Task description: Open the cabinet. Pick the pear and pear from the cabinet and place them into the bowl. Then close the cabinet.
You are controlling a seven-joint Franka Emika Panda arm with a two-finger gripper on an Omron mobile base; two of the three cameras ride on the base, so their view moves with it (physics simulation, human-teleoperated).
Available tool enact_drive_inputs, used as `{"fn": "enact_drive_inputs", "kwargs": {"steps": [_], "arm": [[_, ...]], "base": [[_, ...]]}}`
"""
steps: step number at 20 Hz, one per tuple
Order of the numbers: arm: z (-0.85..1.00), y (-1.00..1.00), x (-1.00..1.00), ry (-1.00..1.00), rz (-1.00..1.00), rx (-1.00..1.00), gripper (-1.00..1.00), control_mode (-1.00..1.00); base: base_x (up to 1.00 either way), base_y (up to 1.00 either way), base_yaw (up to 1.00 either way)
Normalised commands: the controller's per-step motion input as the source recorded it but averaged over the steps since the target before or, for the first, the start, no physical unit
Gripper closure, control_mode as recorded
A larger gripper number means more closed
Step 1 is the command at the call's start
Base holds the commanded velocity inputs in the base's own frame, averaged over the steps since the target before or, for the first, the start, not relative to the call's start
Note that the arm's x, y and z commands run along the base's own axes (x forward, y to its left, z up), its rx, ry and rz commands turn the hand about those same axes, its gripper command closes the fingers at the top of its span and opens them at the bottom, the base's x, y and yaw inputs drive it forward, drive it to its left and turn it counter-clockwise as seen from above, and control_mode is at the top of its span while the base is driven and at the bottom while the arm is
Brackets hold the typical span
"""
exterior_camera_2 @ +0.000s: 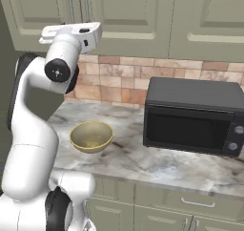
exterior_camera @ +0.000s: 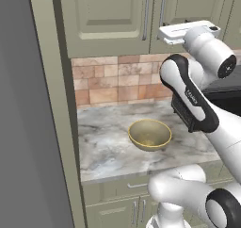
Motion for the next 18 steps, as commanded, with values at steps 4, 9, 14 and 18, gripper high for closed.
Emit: {"fn": "enact_drive_inputs", "kwargs": {"steps": [4, 9, 14, 18], "arm": [[0.00, 0.00, 0.66, 0.00, 0.00, 0.00, -1.00, -1.00], [0.00, 0.00, 0.67, 0.00, 0.00, 0.00, -1.00, -1.00], [0.00, 0.00, 0.67, 0.06, 0.00, 0.00, -1.00, -1.00], [0.00, -0.01, 0.66, 0.16, 0.00, 0.00, -1.00, -1.00]], "base": [[0.00, 0.00, 0.00], [0.00, 0.00, 0.00], [0.00, 0.00, 0.00], [0.00, 0.00, 0.00]]}}
